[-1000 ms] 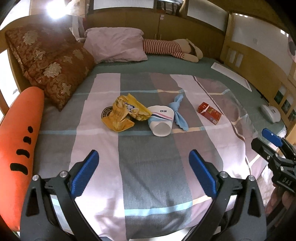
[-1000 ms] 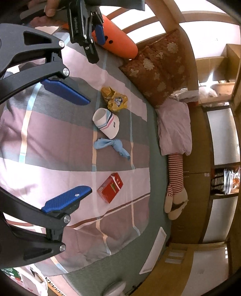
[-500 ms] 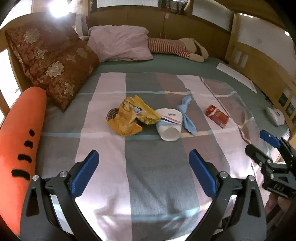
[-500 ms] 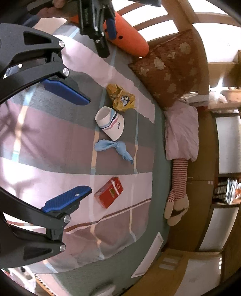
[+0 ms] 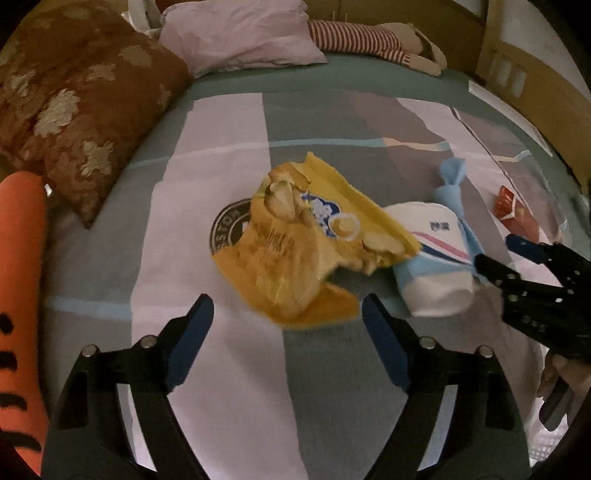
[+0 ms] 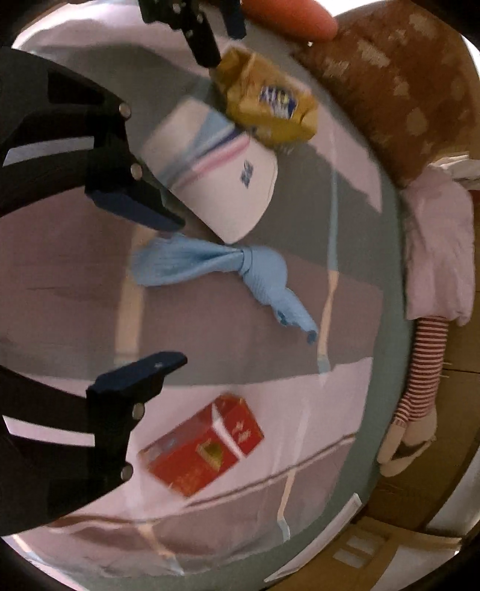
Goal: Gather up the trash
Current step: 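Grasp the yellow snack bag with the left tool while the right tool grasps the blue sock, then carry the snack bag and sock over the white trash basket and open both tools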
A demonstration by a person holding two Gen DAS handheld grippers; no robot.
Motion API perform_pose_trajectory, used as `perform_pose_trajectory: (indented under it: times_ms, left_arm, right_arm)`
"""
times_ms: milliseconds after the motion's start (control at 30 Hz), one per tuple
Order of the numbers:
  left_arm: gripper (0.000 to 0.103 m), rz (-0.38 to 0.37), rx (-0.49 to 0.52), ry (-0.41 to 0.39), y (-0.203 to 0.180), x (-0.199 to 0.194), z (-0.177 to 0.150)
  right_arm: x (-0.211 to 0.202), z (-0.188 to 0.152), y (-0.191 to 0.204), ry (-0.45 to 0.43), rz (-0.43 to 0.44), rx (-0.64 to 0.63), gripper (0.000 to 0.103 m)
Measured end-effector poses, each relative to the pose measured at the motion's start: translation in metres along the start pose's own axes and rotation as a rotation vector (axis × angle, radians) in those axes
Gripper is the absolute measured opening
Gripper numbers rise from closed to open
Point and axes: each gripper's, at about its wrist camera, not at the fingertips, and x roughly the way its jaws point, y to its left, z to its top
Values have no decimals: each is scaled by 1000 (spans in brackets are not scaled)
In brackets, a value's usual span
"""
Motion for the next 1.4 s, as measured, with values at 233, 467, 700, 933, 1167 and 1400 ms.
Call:
perform_pose_trajectory:
  times_ms: [233, 467, 700, 933, 1167, 1400]
  left_arm:
    - [34, -22, 35, 19, -3, 33, 11]
    - [29, -65, -65, -79, 11, -8, 24]
    - [29, -96, -57, -257, -1, -113, 15]
    - [29, -121, -32, -330, -31, -178, -39]
    - [29, -116, -7, -311, -45, -191, -88]
    - [29, -112, -1, -282, -45, -182, -94]
  right_arm:
    - [21, 13, 22, -22, 14, -62, 30]
    - [-16, 23, 5, -79, 47, 13, 5]
    - [-123, 15, -7, -248, 125, 30, 5]
    - [-217, -57, -22, -398, 133, 55, 5]
    - [-237, -110, -15, -372, 118, 36, 5]
    - [-229, -108, -5, -346, 126, 14, 5]
